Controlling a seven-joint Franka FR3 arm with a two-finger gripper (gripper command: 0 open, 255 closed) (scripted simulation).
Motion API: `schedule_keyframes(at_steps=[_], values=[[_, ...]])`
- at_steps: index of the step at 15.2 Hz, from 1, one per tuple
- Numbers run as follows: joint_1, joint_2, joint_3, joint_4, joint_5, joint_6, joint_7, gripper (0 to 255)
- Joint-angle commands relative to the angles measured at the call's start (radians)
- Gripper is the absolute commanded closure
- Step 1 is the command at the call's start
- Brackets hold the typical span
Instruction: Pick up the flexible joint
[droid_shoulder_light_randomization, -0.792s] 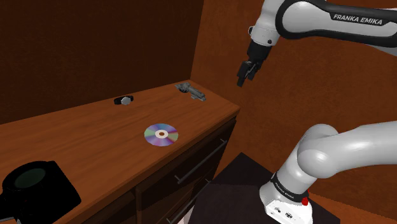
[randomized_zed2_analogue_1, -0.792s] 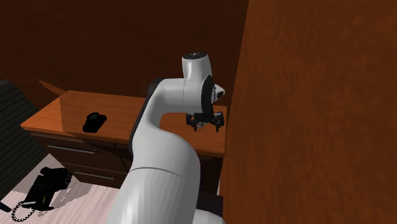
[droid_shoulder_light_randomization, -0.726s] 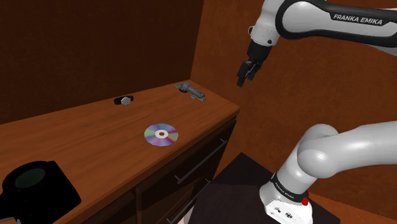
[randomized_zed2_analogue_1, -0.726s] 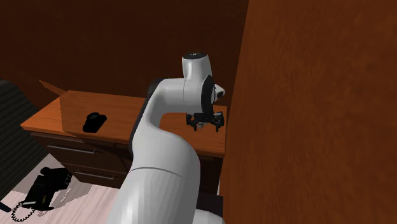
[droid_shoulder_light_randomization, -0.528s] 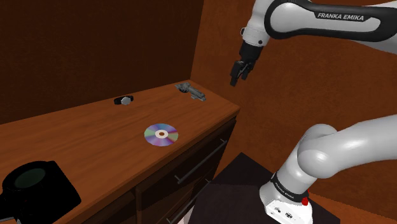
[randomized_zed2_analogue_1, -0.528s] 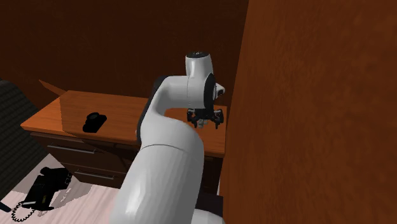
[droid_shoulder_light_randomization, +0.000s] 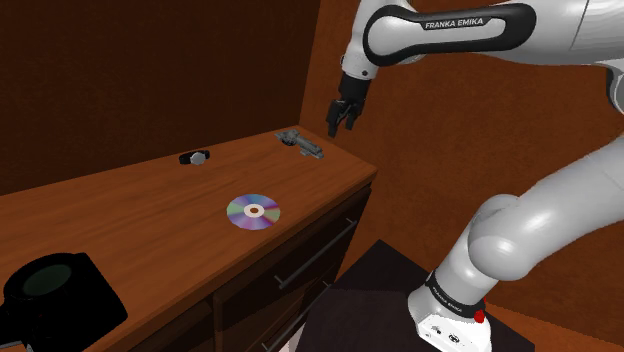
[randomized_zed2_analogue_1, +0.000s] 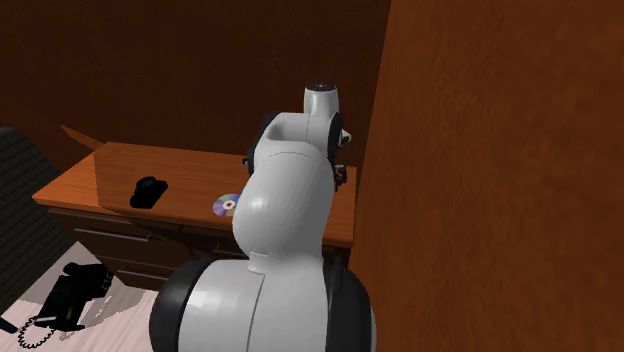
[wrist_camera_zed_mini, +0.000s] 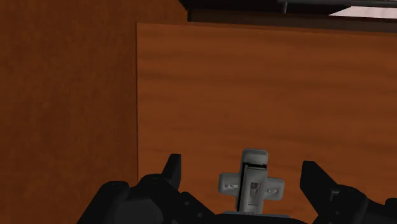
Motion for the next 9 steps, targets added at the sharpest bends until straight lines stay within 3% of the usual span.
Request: schedule_keyframes(at_steps=[1,7,9], values=[[0.007,0.087,-0.001,0.053,0.018,0.025,-0.007,0],[0.020,0.332,-0.004,0.232,0.074,0.063,-0.040,0],[0.021,0.359,-0.003,0.242,0.080,0.077,-0.044,0]])
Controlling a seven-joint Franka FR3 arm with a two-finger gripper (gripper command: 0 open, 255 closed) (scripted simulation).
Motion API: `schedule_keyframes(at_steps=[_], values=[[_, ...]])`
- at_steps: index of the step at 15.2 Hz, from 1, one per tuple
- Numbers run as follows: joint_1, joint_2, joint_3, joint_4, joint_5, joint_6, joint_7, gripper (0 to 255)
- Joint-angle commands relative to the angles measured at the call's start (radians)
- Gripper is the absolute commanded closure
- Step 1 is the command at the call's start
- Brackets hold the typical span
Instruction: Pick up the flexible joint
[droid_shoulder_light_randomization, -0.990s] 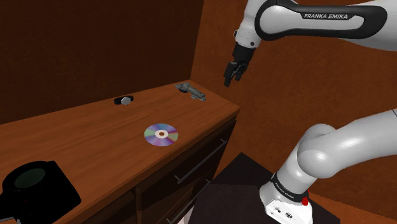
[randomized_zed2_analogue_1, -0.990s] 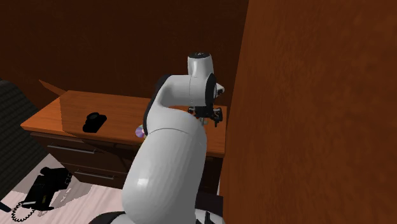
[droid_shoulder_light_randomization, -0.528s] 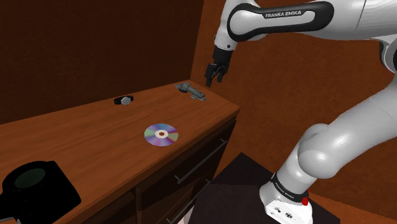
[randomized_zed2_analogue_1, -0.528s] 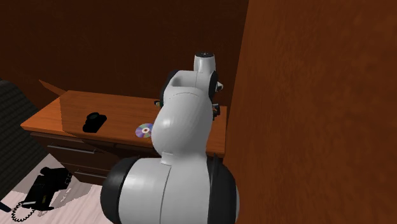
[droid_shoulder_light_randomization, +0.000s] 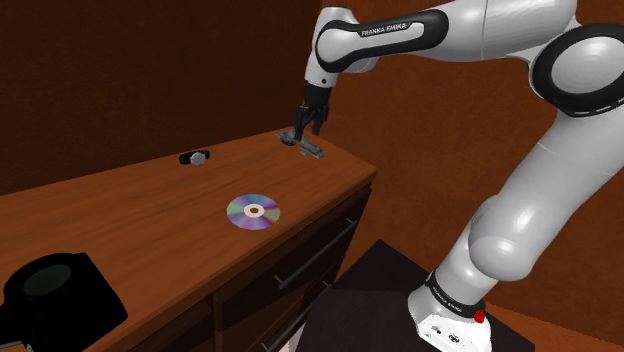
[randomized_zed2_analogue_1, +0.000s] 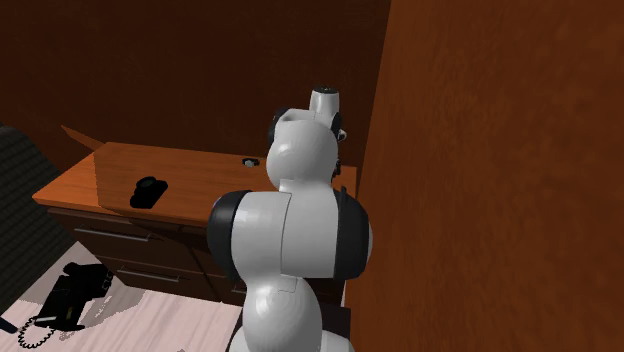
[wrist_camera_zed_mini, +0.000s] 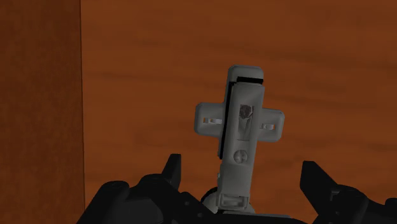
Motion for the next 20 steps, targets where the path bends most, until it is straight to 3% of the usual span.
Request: schedule_keyframes(at_steps=[1,8,9,20], values=[[0.001,0.020,0.001,0.000,0.005,0.019,-0.002,0],[0.002,0.040,0.002,-0.053,0.006,0.091,-0.006,0],[0.002,0.041,0.002,-0.051,0.006,0.091,-0.006,255],[0.002,0.032,0.001,-0.035,0.006,0.065,-0.004,255]])
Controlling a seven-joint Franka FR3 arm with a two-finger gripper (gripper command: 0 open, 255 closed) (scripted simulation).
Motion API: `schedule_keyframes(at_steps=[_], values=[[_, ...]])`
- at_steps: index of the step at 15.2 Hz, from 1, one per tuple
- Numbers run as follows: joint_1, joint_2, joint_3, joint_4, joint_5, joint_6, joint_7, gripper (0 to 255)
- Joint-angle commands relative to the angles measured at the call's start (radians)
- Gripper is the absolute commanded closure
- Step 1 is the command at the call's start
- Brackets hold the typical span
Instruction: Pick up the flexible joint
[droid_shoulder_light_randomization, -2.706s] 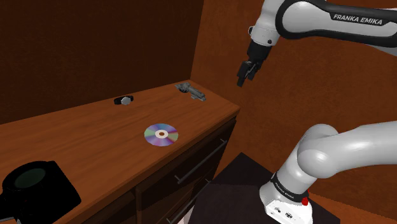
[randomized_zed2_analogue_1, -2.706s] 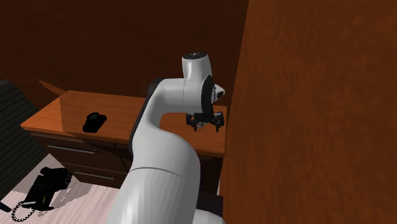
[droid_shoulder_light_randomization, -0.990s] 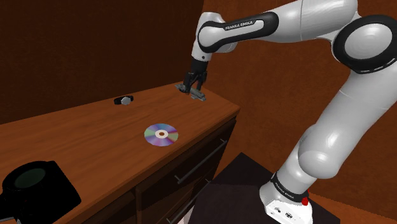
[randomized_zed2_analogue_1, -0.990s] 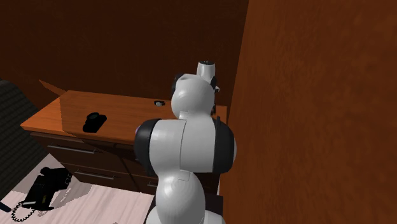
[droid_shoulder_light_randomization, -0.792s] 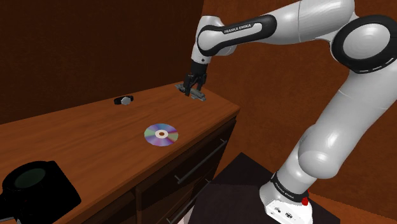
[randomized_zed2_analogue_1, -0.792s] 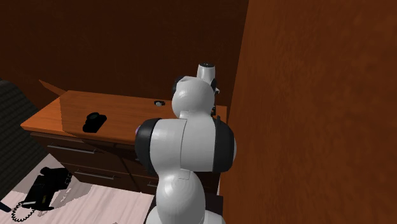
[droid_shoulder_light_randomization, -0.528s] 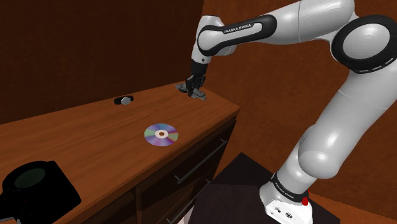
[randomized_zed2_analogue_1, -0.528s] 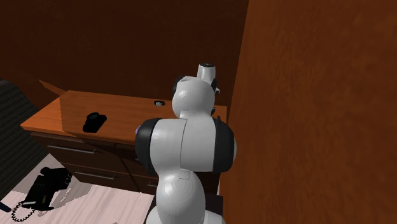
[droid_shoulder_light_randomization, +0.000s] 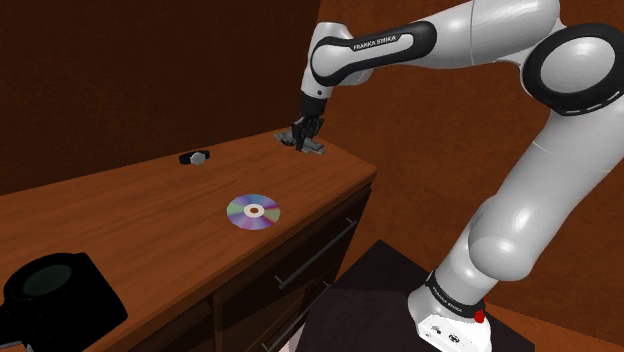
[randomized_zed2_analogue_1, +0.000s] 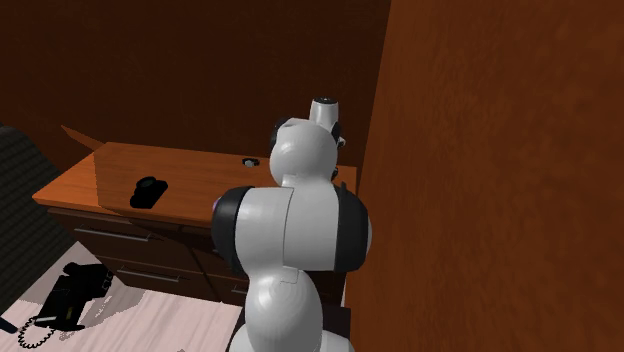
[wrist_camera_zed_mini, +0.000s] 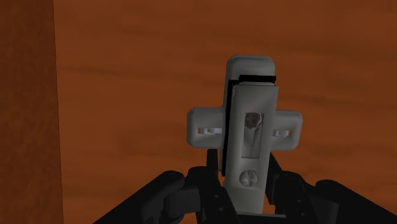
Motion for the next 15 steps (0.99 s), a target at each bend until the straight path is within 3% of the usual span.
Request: schedule_keyframes(at_steps=[1,15], values=[[0.000,-0.007,0.000,0.014,0.000,-0.022,0.001,255],[-0.001,-0.035,-0.001,0.146,-0.003,-0.182,0.009,255]])
